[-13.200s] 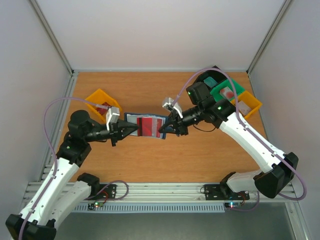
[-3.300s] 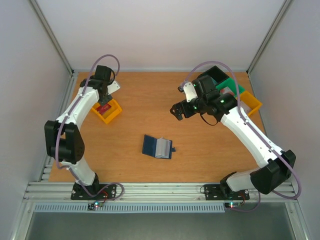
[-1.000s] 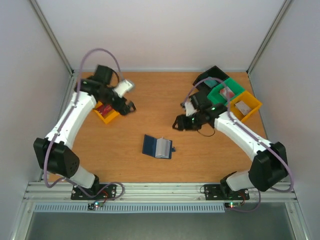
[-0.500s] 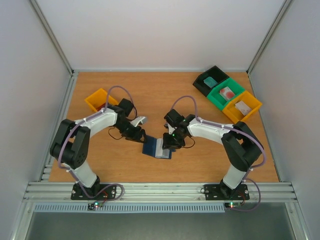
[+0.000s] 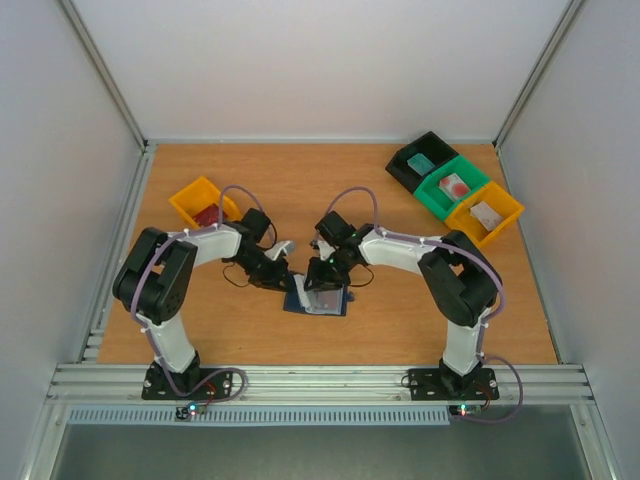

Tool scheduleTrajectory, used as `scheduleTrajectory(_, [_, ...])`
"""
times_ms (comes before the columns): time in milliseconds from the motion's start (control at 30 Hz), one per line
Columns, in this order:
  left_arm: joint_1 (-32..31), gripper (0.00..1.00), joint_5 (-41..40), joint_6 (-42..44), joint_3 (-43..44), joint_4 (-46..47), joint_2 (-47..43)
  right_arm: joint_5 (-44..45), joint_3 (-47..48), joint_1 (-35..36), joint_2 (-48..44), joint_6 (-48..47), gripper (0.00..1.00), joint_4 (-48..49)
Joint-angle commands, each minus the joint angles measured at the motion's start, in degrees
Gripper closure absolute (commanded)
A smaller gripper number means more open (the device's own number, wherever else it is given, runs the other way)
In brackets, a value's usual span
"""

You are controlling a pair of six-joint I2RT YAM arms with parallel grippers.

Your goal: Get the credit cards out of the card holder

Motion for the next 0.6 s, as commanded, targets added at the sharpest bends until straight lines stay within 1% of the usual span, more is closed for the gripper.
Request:
scheduleTrajectory(0, [-0.27,0.94,0.24,-1.81,-1.04,3.9,1.4,-6.47,2.9,0.38,2.89,1.56,0.71,6.45])
scheduleTrajectory(67, [-0.27,0.96,-0.07,-2.12,-1.16,4.15,1.62,-9.92,3.01,0.55,3.18,2.81,0.71,9.35])
scheduleTrajectory(133, [-0.2,1.0,-1.17,-2.35,-1.38,4.22,1.82,-12.36,3.52,1.0,2.67,2.68,0.71,10.03])
scheduleTrajectory(200, [-0.19,1.0,-1.84,-2.4,-1.52,4.24,2.03,-13.73,4.13,1.5,0.9,1.18,0.71,8.97])
scheduleTrajectory(267, [-0.19,1.0,-2.09,-2.58,-1.68,4.19,2.11,-13.36,4.81,1.63,-2.03,-1.26,0.69,5.16])
scheduleTrajectory(400, [-0.19,1.0,-3.39,-2.86,-1.82,4.35,1.53,-6.5,5.64,0.82,-9.88,-5.95,0.62,-4.12])
scheduleTrajectory(567, [-0.18,1.0,-4.23,-2.92,-2.31,4.89,1.39,6.62,5.64,-0.44,-15.49,-6.72,0.61,-16.82])
